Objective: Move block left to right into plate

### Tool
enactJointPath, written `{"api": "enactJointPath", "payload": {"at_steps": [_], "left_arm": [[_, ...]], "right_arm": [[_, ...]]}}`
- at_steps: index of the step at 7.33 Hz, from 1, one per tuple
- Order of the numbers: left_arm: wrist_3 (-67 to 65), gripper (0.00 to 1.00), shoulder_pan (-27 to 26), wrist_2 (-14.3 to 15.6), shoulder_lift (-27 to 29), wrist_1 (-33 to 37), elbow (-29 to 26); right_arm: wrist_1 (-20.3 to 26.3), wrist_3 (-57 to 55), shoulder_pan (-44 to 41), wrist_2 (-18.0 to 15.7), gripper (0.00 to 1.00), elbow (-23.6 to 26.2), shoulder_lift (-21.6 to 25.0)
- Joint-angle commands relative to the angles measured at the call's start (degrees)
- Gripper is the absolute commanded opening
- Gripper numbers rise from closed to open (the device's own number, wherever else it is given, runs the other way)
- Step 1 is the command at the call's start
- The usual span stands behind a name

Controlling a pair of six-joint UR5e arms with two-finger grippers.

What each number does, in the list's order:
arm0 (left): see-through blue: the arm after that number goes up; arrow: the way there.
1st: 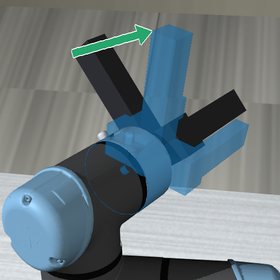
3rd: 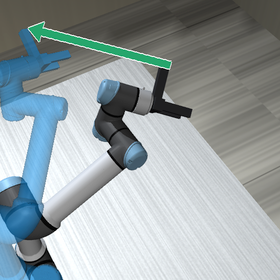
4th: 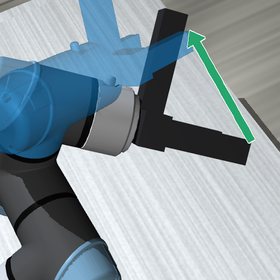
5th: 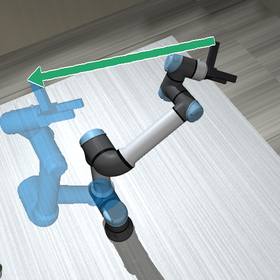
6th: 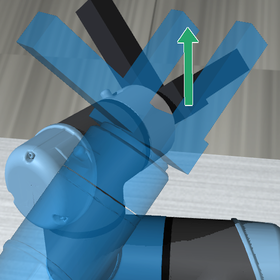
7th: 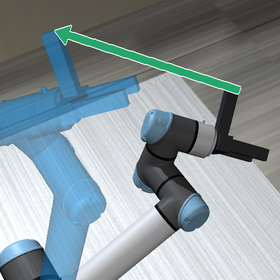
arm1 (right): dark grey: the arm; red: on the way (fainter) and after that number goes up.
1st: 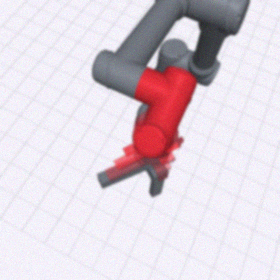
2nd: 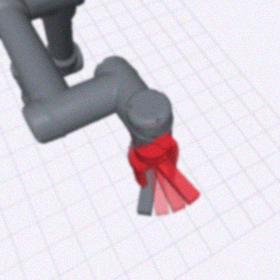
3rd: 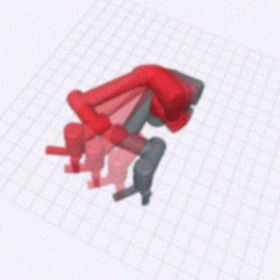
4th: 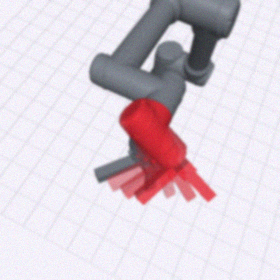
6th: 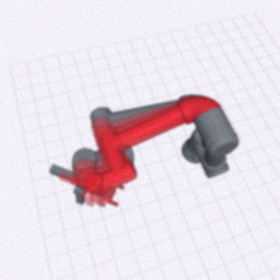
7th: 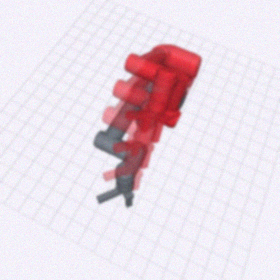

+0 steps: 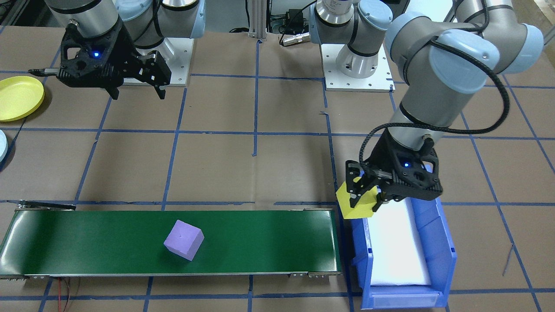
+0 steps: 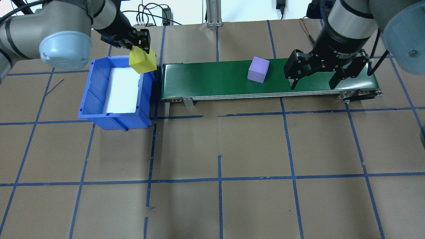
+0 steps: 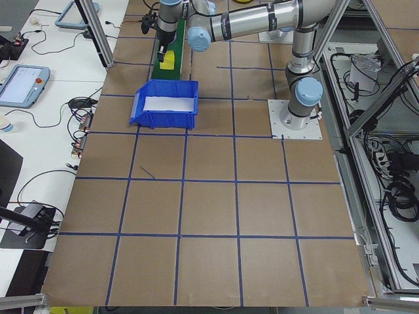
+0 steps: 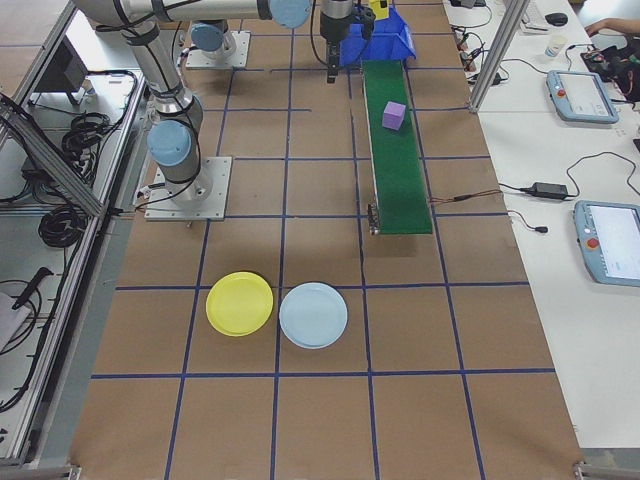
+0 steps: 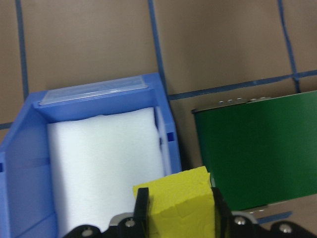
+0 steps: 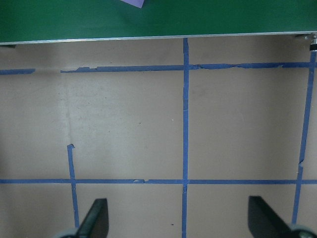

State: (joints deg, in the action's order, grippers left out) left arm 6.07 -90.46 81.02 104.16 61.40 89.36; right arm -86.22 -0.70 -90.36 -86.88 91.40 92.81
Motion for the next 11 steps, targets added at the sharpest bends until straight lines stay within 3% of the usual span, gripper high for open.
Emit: {"api": "enactJointPath", "payload": {"at_steps": [1, 4, 6, 7, 9, 10, 11], "left_arm": [[-2.73, 0.28, -3.84, -0.6, 2.26, -2.58, 1.25], [-2.38, 0.28, -3.93, -0.6, 7.19, -10.15, 1.34], [-2.47, 0.28, -3.93, -0.6, 9.82, -13.82, 1.34], [-2.47, 0.28, -3.93, -0.6, 10.96, -15.07, 1.34], [-2.47, 0.28, -3.93, -0.69, 12.2, -16.92, 1.34], [-2.47, 0.28, -3.93, -0.69, 12.81, -18.06, 1.34], [-2.47, 0.28, -3.93, -0.78, 13.08, -18.15, 1.34]], "right_arm": [[0.09, 0.09, 0.09, -0.48, 1.0, 0.0, -0.09], [-0.44, 0.18, 3.15, 0.31, 1.0, -1.32, -1.84], [0.17, 0.44, 10.6, -0.05, 1.0, -2.8, -4.38], [0.61, 2.96, 12.2, -0.31, 1.0, -5.16, -7.87], [-0.61, 4.39, 14.84, 0.3, 1.0, -11.05, -19.11], [-3.57, 4.48, 16.34, 1.18, 1.0, -13.25, -22.12], [-6.3, 4.48, 16.44, 4.84, 1.0, -13.36, -25.11]]}}
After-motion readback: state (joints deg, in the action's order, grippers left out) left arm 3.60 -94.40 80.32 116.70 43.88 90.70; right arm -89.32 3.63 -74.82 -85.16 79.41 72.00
